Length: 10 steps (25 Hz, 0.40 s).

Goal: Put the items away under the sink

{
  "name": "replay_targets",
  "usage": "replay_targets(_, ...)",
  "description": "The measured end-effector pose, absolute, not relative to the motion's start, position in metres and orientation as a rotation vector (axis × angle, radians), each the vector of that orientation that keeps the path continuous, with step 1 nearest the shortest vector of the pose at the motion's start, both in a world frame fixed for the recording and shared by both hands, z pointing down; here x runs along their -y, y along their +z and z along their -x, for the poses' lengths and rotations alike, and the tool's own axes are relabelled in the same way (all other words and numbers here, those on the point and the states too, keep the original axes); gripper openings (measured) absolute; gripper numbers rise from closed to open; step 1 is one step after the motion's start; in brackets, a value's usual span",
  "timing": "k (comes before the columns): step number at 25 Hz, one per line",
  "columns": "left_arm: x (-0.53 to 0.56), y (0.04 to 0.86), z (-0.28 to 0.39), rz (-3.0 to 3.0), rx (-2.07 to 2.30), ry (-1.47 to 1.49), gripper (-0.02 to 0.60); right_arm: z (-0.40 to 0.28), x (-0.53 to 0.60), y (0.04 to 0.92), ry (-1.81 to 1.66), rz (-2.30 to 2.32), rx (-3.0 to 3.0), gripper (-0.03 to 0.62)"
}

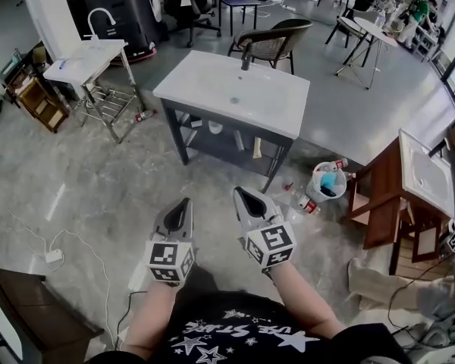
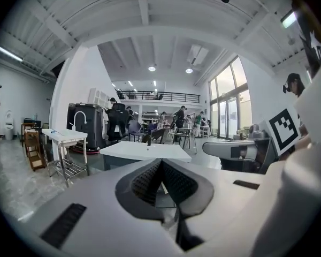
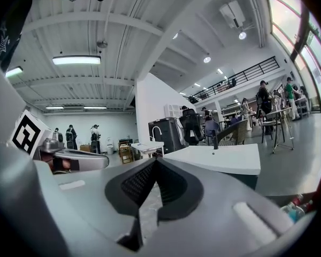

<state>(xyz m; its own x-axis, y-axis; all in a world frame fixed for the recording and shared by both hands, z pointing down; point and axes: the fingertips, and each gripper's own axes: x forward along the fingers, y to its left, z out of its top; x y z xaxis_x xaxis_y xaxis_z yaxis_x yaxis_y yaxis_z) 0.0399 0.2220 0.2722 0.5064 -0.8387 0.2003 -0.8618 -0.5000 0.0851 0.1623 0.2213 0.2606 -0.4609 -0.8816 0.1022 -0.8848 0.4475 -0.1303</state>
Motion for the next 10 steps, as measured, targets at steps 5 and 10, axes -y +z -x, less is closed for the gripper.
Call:
replay_targets(5, -0.263, 0.272, -0.08, -2.591, 1.461, 0.207, 0.009, -0.193, -0.268, 0.273, 0.329, -1.601, 2.664, 0.002)
replay_targets(10, -0.282, 0.264, -0.11, -2.648, 1.457, 0.226, 0.009, -0.215, -0.287, 0.273, 0.308, -1.581, 2.667, 0.002)
